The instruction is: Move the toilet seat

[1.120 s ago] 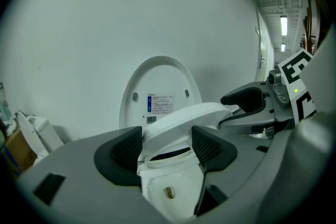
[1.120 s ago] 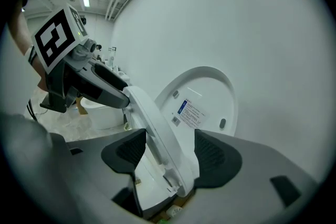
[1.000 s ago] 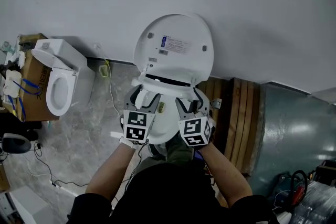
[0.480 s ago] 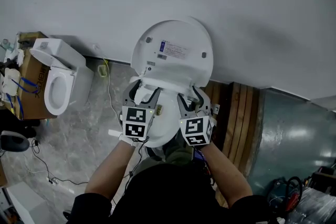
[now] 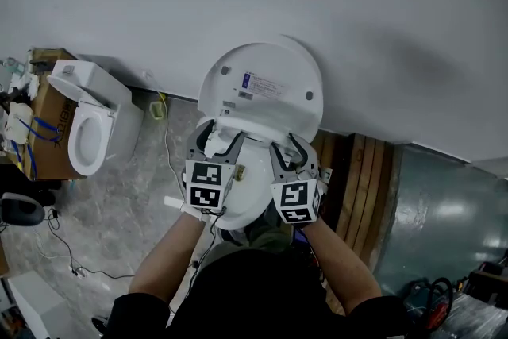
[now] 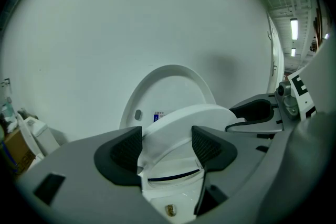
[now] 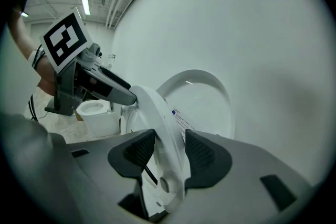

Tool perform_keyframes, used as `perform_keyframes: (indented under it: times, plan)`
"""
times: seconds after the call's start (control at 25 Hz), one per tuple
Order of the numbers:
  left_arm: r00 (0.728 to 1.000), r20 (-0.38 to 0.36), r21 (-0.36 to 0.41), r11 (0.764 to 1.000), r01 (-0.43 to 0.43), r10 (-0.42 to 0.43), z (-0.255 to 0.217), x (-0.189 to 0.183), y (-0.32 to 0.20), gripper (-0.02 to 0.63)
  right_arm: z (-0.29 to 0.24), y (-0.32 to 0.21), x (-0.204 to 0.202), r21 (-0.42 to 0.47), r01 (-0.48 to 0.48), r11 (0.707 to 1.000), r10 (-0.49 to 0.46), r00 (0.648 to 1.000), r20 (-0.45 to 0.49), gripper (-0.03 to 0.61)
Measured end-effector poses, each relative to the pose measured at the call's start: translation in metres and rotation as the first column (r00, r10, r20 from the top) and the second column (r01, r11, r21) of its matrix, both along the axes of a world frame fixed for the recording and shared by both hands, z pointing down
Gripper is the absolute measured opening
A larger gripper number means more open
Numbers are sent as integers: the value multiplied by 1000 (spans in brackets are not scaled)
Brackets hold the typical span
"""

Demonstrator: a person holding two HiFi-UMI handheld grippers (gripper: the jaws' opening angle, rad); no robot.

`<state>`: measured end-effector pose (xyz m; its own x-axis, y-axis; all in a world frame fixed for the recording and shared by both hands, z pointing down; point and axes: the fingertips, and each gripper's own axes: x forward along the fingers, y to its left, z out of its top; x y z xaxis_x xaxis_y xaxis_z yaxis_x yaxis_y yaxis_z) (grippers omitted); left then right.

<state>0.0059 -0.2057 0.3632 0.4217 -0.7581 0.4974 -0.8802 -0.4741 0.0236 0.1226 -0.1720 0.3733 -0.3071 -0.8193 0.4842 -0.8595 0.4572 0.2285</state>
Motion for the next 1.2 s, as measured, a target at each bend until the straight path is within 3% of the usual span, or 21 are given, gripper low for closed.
perform_keyframes:
  times: [1.2]
  plan:
    - [997, -18, -12, 997, 70, -70, 3, 25, -86, 304, -1, -82, 33, -9, 29, 1000, -28, 998, 50, 186]
